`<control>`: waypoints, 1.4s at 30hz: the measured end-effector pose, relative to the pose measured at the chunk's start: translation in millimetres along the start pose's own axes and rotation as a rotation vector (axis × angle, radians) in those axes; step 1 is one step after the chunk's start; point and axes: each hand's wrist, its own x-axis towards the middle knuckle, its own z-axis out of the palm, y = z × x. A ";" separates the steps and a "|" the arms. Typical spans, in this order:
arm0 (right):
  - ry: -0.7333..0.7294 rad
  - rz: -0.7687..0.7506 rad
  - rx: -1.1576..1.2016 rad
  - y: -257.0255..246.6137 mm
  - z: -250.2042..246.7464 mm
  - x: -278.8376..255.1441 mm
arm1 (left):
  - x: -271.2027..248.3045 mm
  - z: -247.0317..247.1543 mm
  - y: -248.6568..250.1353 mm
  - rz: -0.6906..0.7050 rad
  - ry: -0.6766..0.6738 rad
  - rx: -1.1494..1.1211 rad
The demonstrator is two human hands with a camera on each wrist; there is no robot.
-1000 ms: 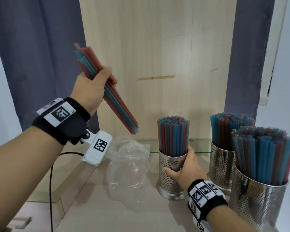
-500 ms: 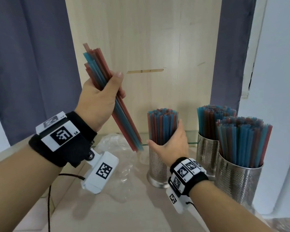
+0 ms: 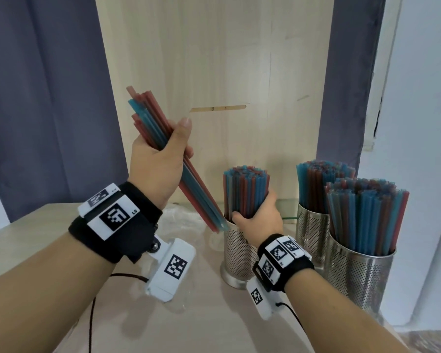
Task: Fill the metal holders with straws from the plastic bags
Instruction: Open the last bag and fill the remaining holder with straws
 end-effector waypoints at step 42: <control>-0.287 -0.144 0.372 25.3 6.3 27.9 | 16.8 24.3 -41.2 -0.042 0.040 -0.030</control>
